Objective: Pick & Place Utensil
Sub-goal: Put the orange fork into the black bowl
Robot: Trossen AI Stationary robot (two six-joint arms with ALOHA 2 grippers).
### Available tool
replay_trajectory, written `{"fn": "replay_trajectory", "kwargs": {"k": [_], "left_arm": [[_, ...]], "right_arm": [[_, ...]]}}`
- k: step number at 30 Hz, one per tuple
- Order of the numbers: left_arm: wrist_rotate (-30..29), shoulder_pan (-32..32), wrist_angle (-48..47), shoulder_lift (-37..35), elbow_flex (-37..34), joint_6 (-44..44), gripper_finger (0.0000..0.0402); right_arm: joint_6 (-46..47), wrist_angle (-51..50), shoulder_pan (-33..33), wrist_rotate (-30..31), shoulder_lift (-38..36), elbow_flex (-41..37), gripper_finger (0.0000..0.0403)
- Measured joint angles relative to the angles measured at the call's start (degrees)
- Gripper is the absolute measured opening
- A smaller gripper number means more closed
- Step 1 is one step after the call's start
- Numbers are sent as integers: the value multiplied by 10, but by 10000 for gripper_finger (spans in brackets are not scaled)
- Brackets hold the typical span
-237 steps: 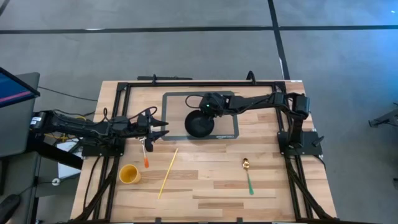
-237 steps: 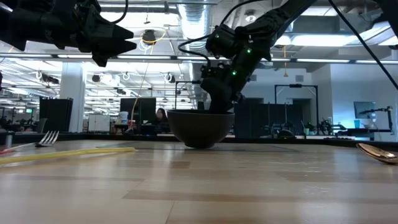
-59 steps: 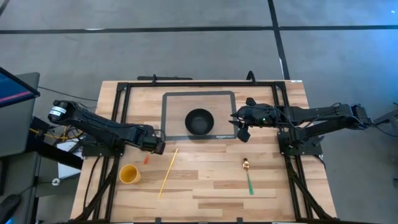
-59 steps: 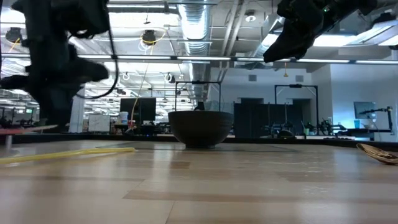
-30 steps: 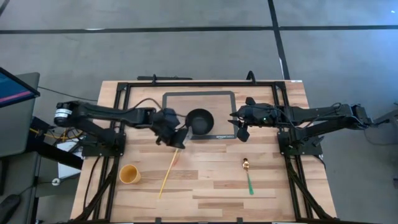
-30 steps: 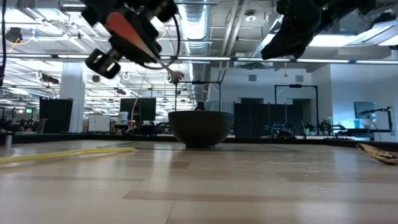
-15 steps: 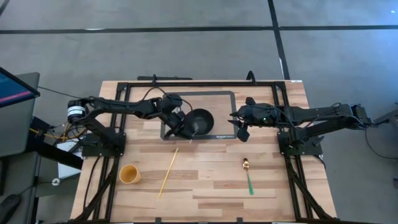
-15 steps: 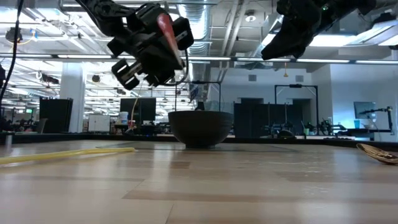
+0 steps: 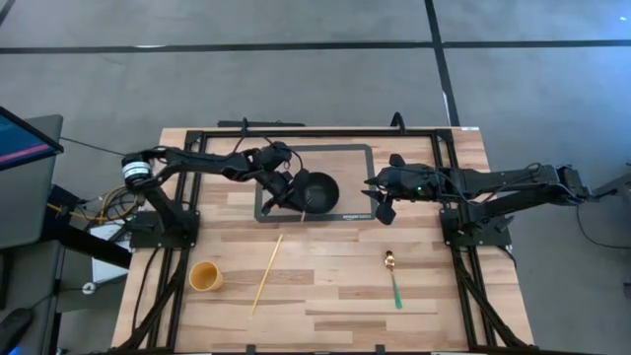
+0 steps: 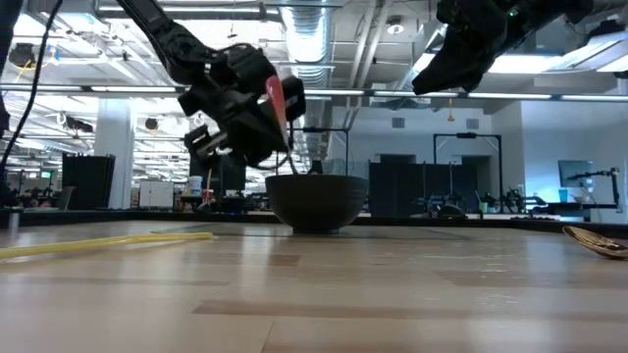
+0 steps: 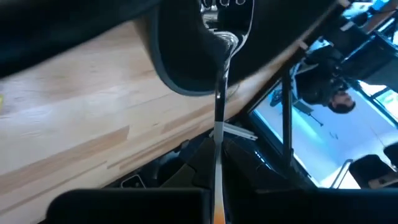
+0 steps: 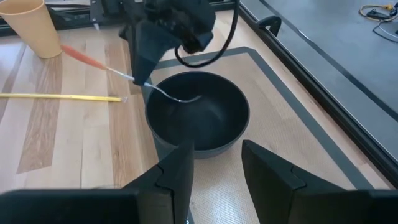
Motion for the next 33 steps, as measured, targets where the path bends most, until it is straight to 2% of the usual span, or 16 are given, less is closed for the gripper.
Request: {"fn": "replay_trajectory", "kwargs": {"k": [9, 15, 25, 33], "left_arm": [[3, 17, 27, 30, 0, -19, 15], [-19, 31, 32, 35, 0, -19, 16], [-39, 35, 44, 35, 0, -29, 52], [-54, 35, 49, 34, 0, -42, 56]], "right_arm": [[0, 0, 0, 0, 0, 0, 128], [0, 0, 0, 0, 0, 0, 128], [0, 0, 0, 0, 0, 0, 128], [0, 0, 0, 0, 0, 0, 128]]}}
